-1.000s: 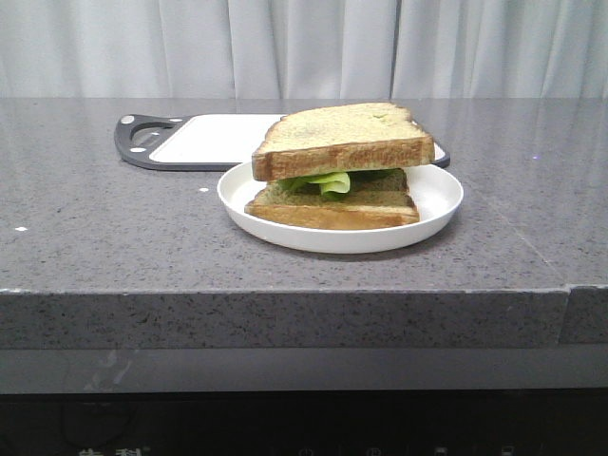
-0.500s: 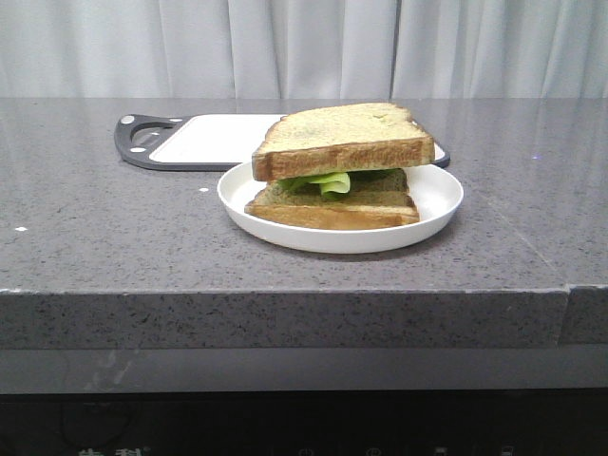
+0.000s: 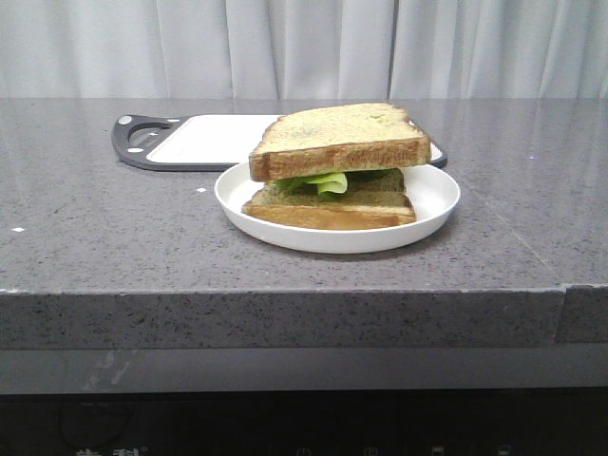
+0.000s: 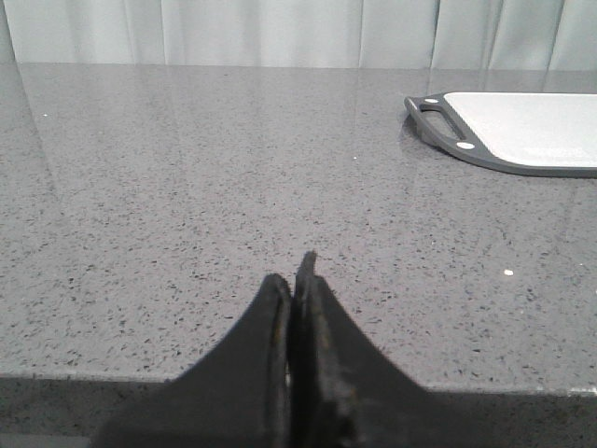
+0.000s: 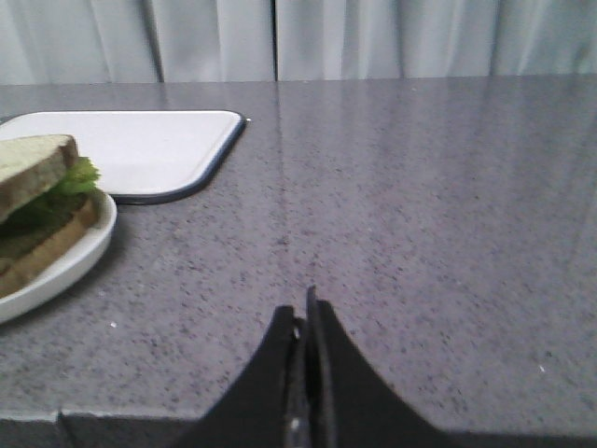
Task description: Left arm grabs bread, right arm adds lettuce
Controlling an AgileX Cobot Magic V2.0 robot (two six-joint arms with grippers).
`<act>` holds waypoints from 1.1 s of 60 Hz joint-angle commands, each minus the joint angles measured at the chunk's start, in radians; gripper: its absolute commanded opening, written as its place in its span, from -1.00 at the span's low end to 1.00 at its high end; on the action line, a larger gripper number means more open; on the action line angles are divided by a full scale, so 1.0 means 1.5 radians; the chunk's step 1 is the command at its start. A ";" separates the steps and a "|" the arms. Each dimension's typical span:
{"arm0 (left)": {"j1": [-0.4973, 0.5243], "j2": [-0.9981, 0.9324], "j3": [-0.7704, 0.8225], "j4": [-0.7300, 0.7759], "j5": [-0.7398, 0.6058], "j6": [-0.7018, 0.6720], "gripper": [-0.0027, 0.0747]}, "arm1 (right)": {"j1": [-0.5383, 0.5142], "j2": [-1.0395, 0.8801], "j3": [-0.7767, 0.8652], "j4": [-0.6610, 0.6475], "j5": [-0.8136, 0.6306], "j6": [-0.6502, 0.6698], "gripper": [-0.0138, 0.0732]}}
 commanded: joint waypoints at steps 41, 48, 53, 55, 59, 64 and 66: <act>0.002 -0.011 0.003 -0.006 -0.058 -0.007 -0.98 | -0.017 -0.064 0.052 -0.005 -0.055 -0.001 -0.82; 0.002 -0.011 0.003 -0.006 -0.058 -0.007 -0.98 | -0.017 -0.064 0.052 -0.005 -0.055 -0.001 -0.82; 0.002 -0.011 0.003 -0.006 -0.058 -0.007 -0.98 | -0.017 -0.064 0.052 -0.005 -0.055 -0.001 -0.82; 0.002 -0.011 0.003 -0.006 -0.058 -0.007 -0.98 | -0.017 -0.064 0.052 -0.005 -0.055 -0.001 -0.82; 0.002 -0.011 0.003 -0.006 -0.058 -0.007 -0.98 | -0.017 -0.064 0.052 -0.005 -0.055 -0.001 -0.82; 0.002 -0.011 0.003 -0.006 -0.058 -0.007 -0.98 | -0.017 -0.064 0.052 -0.005 -0.055 -0.001 -0.82; 0.002 -0.011 0.003 -0.006 -0.058 -0.007 -0.98 | -0.017 -0.064 0.052 -0.005 -0.055 -0.001 -0.82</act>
